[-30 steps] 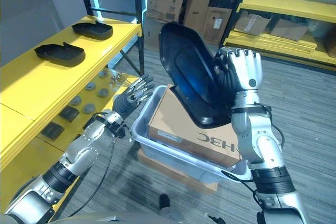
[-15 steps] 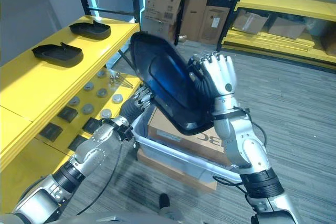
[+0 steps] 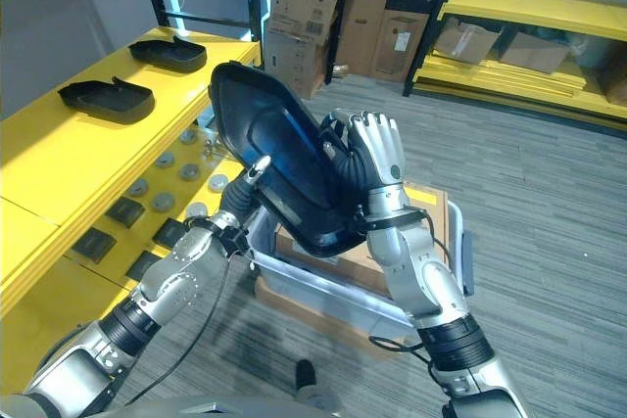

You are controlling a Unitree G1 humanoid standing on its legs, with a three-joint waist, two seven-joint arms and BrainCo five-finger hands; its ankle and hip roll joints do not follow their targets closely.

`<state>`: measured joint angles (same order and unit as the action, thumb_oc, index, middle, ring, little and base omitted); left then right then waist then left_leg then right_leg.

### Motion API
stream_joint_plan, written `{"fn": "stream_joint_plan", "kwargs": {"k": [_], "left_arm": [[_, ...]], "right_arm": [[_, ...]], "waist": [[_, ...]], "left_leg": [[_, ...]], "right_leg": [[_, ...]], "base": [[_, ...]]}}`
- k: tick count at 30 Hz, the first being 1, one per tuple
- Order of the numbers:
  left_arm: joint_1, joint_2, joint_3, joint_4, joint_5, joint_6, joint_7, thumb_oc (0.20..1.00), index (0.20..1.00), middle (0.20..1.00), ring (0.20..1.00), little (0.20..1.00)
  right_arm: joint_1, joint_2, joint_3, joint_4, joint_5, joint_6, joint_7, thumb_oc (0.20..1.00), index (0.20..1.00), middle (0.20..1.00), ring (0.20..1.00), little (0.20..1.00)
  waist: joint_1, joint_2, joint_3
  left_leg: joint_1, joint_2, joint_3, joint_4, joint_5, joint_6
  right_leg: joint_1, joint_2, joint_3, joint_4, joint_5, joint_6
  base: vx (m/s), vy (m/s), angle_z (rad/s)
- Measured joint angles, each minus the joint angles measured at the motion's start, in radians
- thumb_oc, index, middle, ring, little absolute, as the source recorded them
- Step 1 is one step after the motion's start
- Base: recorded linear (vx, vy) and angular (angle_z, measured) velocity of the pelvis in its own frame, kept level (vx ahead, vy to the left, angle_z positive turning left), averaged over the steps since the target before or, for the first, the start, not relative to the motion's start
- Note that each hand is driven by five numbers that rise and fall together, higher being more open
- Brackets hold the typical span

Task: Move parts from the plastic box to the shelf.

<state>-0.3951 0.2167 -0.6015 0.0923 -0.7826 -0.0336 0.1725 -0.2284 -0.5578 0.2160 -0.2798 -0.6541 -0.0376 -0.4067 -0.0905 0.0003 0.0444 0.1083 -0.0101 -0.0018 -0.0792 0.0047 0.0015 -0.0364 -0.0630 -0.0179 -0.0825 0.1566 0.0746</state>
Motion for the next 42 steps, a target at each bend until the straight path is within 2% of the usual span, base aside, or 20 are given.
{"fn": "stream_joint_plan", "kwargs": {"k": [6, 12, 17, 20, 21, 22, 25, 26, 28, 29, 31, 33, 35, 36, 37, 38, 40, 42], "left_arm": [[0.001, 0.011, 0.0, 0.001, 0.003, -0.03, 0.043, 0.2, 0.2, 0.2, 0.2, 0.2], [0.004, 0.04, 0.003, -0.001, 0.043, -0.054, 0.037, 0.2, 0.2, 0.2, 0.2, 0.2], [0.075, 0.081, 0.039, -0.064, 0.088, -0.055, 0.03, 0.2, 0.2, 0.2, 0.2, 0.2], [0.154, 0.109, 0.088, -0.095, 0.145, -0.055, -0.013, 0.2, 0.2, 0.2, 0.2, 0.2], [0.19, 0.123, 0.112, -0.124, 0.165, -0.056, -0.033, 0.2, 0.2, 0.2, 0.2, 0.2], [0.216, 0.132, 0.122, -0.142, 0.18, -0.056, -0.039, 0.2, 0.2, 0.2, 0.2, 0.2], [0.278, 0.143, 0.192, -0.157, 0.24, -0.057, -0.073, 0.2, 0.2, 0.2, 0.2, 0.2], [0.294, 0.177, 0.243, -0.158, 0.292, -0.067, -0.086, 0.2, 0.2, 0.2, 0.2, 0.2], [0.306, 0.226, 0.312, -0.163, 0.357, -0.084, -0.095, 0.2, 0.2, 0.2, 0.2, 0.2], [0.306, 0.226, 0.312, -0.163, 0.357, -0.084, -0.095, 0.2, 0.2, 0.2, 0.2, 0.2], [0.311, 0.253, 0.403, -0.159, 0.398, -0.09, -0.076, 0.2, 0.2, 0.2, 0.2, 0.2], [0.321, 0.292, 0.445, -0.162, 0.457, -0.111, -0.079, 0.2, 0.2, 0.2, 0.2, 0.2], [0.363, 0.353, 0.517, -0.171, 0.544, -0.149, -0.096, 0.2, 0.2, 0.2, 0.2, 0.2], [0.417, 0.374, 0.582, -0.194, 0.573, -0.169, -0.098, 0.2, 0.2, 0.2, 0.2, 0.2], [0.417, 0.374, 0.582, -0.194, 0.573, -0.169, -0.098, 0.2, 0.2, 0.2, 0.2, 0.2], [0.445, 0.379, 0.612, -0.199, 0.599, -0.182, -0.1, 0.2, 0.2, 0.2, 0.2, 0.2], [0.513, 0.396, 0.684, -0.2, 0.669, -0.208, -0.1, 0.2, 0.2, 0.2, 0.2, 0.2], [0.552, 0.397, 0.74, -0.198, 0.763, -0.215, -0.082, 0.2, 0.2, 0.2, 0.2, 0.2]], "right_arm": [[-0.012, 0.001, 0.043, 0.001, 0.043, -0.003, -0.03, 0.2, 0.2, 0.2, 0.2, 0.2], [-0.012, 0.023, 0.057, 0.007, 0.151, -0.006, -0.026, 0.2, 0.2, 0.2, 0.2, 0.2], [-0.013, 0.033, 0.093, 0.021, 0.231, -0.047, 0.004, 0.2, 0.2, 0.2, 0.2, 0.2], [-0.019, 0.025, 0.115, 0.027, 0.28, -0.059, 0.082, 0.213, 0.213, 0.213, 0.213, 0.213], [-0.025, 0.016, 0.124, 0.027, 0.309, -0.069, 0.115, 0.912, 0.912, 0.912, 0.912, 0.912], [-0.028, 0.01, 0.13, 0.026, 0.328, -0.08, 0.143, 1.0, 1.0, 1.0, 1.0, 1.0], [-0.027, -0.006, 0.143, 0.027, 0.436, -0.107, 0.264, 1.0, 1.0, 1.0, 1.0, 1.0], [-0.022, -0.008, 0.144, 0.028, 0.503, -0.12, 0.341, 1.0, 1.0, 1.0, 1.0, 1.0], [0.001, -0.011, 0.142, 0.027, 0.57, -0.144, 0.402, 1.0, 1.0, 1.0, 1.0, 1.0], [0.001, -0.011, 0.142, 0.027, 0.57, -0.144, 0.402, 1.0, 1.0, 1.0, 1.0, 1.0], [0.026, -0.01, 0.142, 0.025, 0.619, -0.16, 0.433, 1.0, 1.0, 1.0, 1.0, 1.0], [0.038, -0.015, 0.127, 0.024, 0.656, -0.166, 0.468, 1.0, 1.0, 1.0, 1.0, 1.0], [0.074, -0.037, 0.058, 0.021, 0.707, -0.189, 0.502, 1.0, 1.0, 1.0, 1.0, 1.0], [0.129, -0.047, -0.024, 0.023, 0.747, -0.195, 0.512, 1.0, 1.0, 1.0, 1.0, 1.0], [0.129, -0.047, -0.024, 0.023, 0.747, -0.195, 0.512, 1.0, 1.0, 1.0, 1.0, 1.0], [0.161, -0.043, -0.073, 0.027, 0.785, -0.202, 0.532, 1.0, 1.0, 1.0, 1.0, 1.0], [0.244, -0.048, -0.164, 0.056, 0.825, -0.207, 0.538, 1.0, 1.0, 1.0, 1.0, 1.0], [0.303, -0.049, -0.201, 0.11, 0.84, -0.202, 0.553, 1.0, 1.0, 1.0, 1.0, 1.0]], "waist": [[0.001, -0.001, 0.0], [0.005, -0.004, 0.001], [0.014, -0.005, 0.002], [0.039, -0.009, 0.004], [0.044, -0.013, 0.007], [0.048, -0.019, 0.009], [0.072, -0.03, 0.012], [0.091, -0.037, 0.011], [0.108, -0.04, 0.011], [0.108, -0.04, 0.011], [0.126, -0.041, 0.012], [0.136, -0.041, 0.013], [0.142, -0.04, 0.014], [0.145, -0.041, 0.013], [0.145, -0.041, 0.013], [0.151, -0.038, 0.015], [0.153, -0.038, 0.016], [0.166, -0.036, 0.016]], "left_leg": [[0.001, 0.0, 0.001, 0.0, 0.001, -0.001], [0.005, 0.001, 0.004, 0.0, 0.001, -0.001], [0.008, 0.002, 0.003, 0.0, 0.002, -0.002], [0.01, 0.005, -0.002, -0.005, 0.0, -0.003], [0.009, 0.006, -0.004, -0.005, 0.0, -0.004], [0.013, 0.007, -0.007, -0.006, -0.005, 0.001], [0.01, 0.009, -0.029, -0.006, -0.003, -0.001], [0.002, 0.012, -0.047, -0.006, -0.001, -0.003], [-0.009, 0.013, -0.072, -0.005, 0.004, -0.003], [-0.009, 0.013, -0.072, -0.005, 0.004, -0.003], [-0.02, 0.014, -0.089, 0.0, 0.015, -0.013], [-0.024, 0.013, -0.111, 0.0, 0.02, -0.015], [-0.023, 0.013, -0.124, 0.0, 0.02, -0.015], [-0.014, 0.012, -0.134, 0.0, 0.019, -0.016], [-0.014, 0.012, -0.134, 0.0, 0.019, -0.016], [-0.021, 0.011, -0.141, 0.0, 0.019, -0.017], [-0.016, 0.009, -0.155, 0.0, 0.018, -0.017], [-0.019, 0.01, -0.165, -0.005, 0.013, -0.021]], "right_leg": [[0.001, 0.001, 0.001, 0.0, 0.001, -0.001], [0.004, 0.002, 0.003, 0.0, 0.002, -0.001], [0.008, 0.002, 0.002, 0.0, 0.005, -0.004], [0.021, 0.003, -0.004, 0.0, 0.001, -0.002], [0.021, 0.003, -0.007, 0.0, 0.001, -0.002], [0.023, 0.003, -0.012, 0.0, -0.002, -0.006], [0.034, 0.003, -0.034, 0.0, -0.007, -0.01], [0.033, 0.003, -0.051, 0.0, -0.009, -0.009], [0.035, 0.002, -0.077, 0.0, -0.014, -0.011], [0.035, 0.002, -0.077, 0.0, -0.014, -0.011], [0.037, 0.0, -0.098, 0.0, -0.015, -0.014], [0.04, -0.001, -0.114, 0.0, -0.016, -0.016], [0.049, -0.002, -0.131, 0.0, -0.023, -0.015], [0.055, -0.002, -0.14, 0.0, -0.028, -0.013], [0.055, -0.002, -0.14, 0.0, -0.028, -0.013], [0.06, -0.002, -0.146, 0.0, -0.031, -0.013], [0.071, -0.004, -0.16, 0.0, -0.038, -0.009], [0.073, -0.004, -0.165, 0.0, -0.046, -0.005]], "base": [[-0.01, -0.002, 0.0], [-0.01, -0.003, 0.0], [0.0, 0.0, 0.0], [-0.02, -0.032, 0.04], [0.01, -0.022, 0.1], [-0.02, -0.024, 0.15], [0.0, -0.015, 0.24], [0.01, -0.017, 0.34], [-0.01, -0.013, 0.36], [-0.02, -0.012, 0.28], [-0.01, -0.023, 0.27], [0.02, -0.022, 0.24], [0.02, -0.014, 0.24], [0.02, -0.008, 0.22], [0.02, -0.005, 0.19], [0.0, 0.002, 0.15], [0.04, -0.009, 0.2], [0.01, -0.026, 0.11]]}}
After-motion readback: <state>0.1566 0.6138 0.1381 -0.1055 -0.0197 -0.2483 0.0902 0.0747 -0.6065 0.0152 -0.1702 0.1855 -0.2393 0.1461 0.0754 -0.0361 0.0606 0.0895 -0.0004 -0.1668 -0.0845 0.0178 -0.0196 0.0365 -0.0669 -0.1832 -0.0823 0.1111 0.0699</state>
